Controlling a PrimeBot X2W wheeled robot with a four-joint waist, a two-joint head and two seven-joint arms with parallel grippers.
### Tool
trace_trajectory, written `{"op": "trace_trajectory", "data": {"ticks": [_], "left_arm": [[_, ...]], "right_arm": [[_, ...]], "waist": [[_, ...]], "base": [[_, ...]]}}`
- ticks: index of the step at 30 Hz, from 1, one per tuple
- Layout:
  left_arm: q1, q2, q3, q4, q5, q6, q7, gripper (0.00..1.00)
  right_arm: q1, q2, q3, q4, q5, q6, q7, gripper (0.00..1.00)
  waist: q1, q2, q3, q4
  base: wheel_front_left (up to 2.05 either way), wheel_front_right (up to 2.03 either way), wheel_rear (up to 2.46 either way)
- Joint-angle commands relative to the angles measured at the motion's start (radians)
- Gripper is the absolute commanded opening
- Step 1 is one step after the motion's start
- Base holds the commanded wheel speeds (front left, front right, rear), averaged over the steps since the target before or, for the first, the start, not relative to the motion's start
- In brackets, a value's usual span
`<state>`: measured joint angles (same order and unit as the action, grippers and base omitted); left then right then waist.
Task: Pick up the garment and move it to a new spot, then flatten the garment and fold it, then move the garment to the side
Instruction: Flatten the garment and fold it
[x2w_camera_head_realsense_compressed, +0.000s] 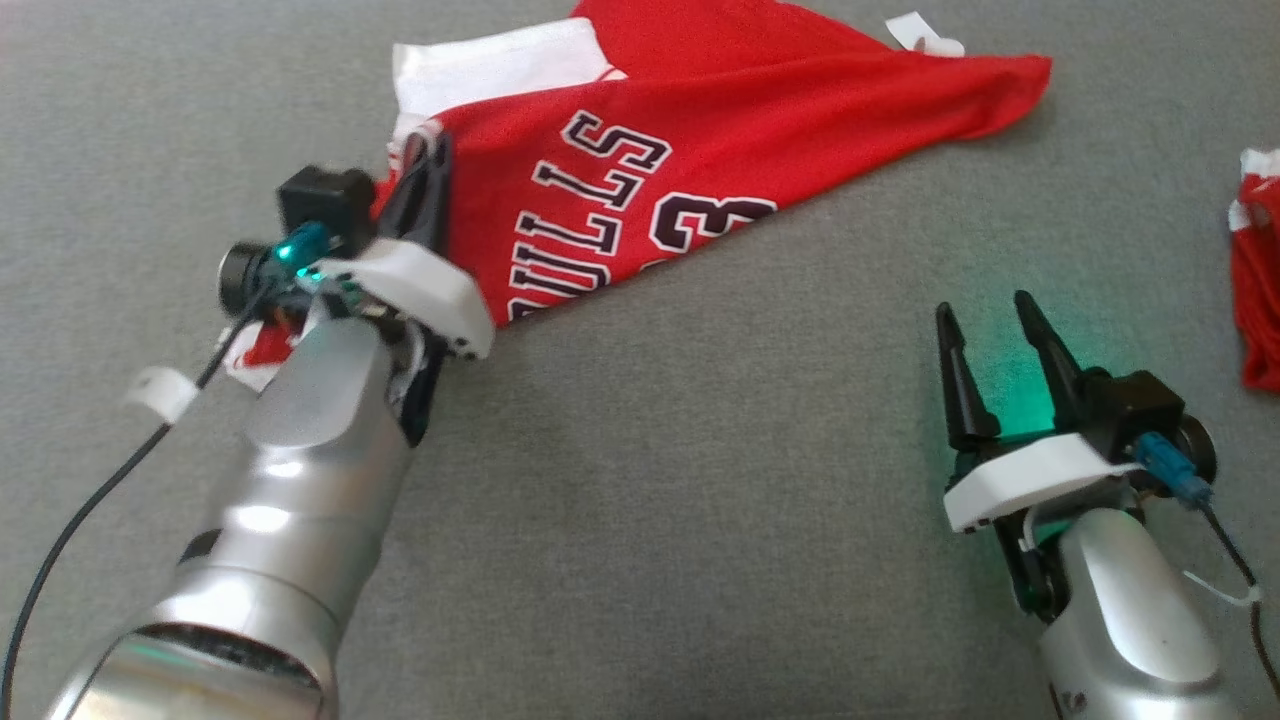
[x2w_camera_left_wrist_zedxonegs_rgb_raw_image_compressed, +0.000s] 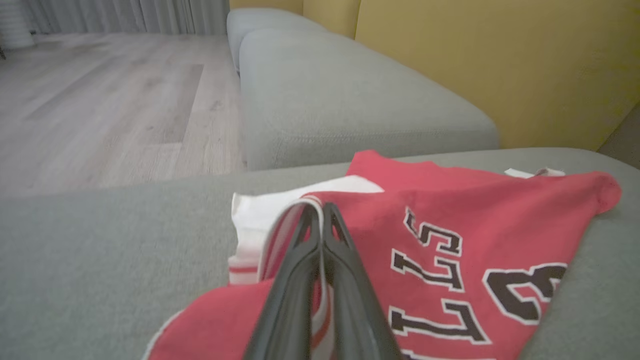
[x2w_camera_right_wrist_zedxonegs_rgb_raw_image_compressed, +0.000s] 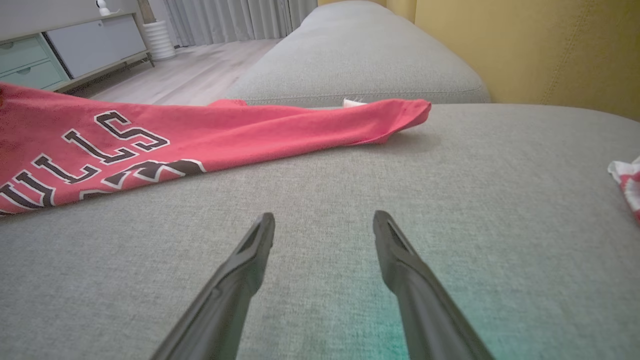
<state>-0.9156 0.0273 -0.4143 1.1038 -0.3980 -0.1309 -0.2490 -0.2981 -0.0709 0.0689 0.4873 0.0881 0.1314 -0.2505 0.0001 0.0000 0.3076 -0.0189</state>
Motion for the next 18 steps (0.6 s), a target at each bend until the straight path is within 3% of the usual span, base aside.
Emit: {"op": "trace_trajectory", "data": {"ticks": [1, 7, 13, 14, 15, 17, 18], "left_arm": [[-0.018, 0.025, 0.002, -0.074, 0.019, 0.004, -0.012, 0.00], [0.233, 0.023, -0.127, -0.342, 0.068, 0.001, -0.012, 0.00], [0.429, 0.023, -0.209, -0.414, 0.041, 0.000, -0.013, 0.00], [0.461, 0.023, -0.222, -0.417, 0.036, 0.000, -0.013, 0.05], [0.489, 0.023, -0.234, -0.415, 0.030, 0.000, -0.013, 0.44], [0.535, 0.023, -0.241, -0.407, 0.016, 0.000, -0.013, 1.00], [0.550, 0.023, -0.238, -0.407, 0.013, 0.000, -0.013, 1.00]], "right_arm": [[-0.003, 0.011, 0.011, -0.024, 0.005, -0.001, -0.011, 1.00], [0.048, 0.012, -0.023, -0.007, 0.010, -0.001, -0.011, 1.00], [0.086, 0.015, -0.033, 0.009, 0.013, -0.001, -0.011, 1.00], [0.091, 0.016, -0.034, 0.012, 0.012, -0.001, -0.011, 1.00], [0.096, 0.017, -0.033, 0.015, 0.012, -0.001, -0.011, 1.00], [0.105, 0.018, -0.033, 0.019, 0.012, -0.001, -0.011, 1.00], [0.107, 0.018, -0.034, 0.021, 0.012, -0.001, -0.011, 1.00]], "waist": [[-0.0001, 0.0000, -0.016, 0.016], [-0.0001, 0.0000, -0.100, 0.088], [-0.0001, 0.0000, -0.156, 0.129], [-0.0001, 0.0000, -0.164, 0.134], [-0.0001, 0.0000, -0.172, 0.138], [-0.0001, 0.0000, -0.184, 0.144], [-0.0001, 0.0000, -0.187, 0.147]], "base": [[0.00, 0.00, 0.00], [0.00, 0.00, 0.00], [0.00, 0.00, 0.00], [0.00, 0.00, 0.00], [0.00, 0.00, 0.00], [0.00, 0.00, 0.00], [0.00, 0.00, 0.00]]}}
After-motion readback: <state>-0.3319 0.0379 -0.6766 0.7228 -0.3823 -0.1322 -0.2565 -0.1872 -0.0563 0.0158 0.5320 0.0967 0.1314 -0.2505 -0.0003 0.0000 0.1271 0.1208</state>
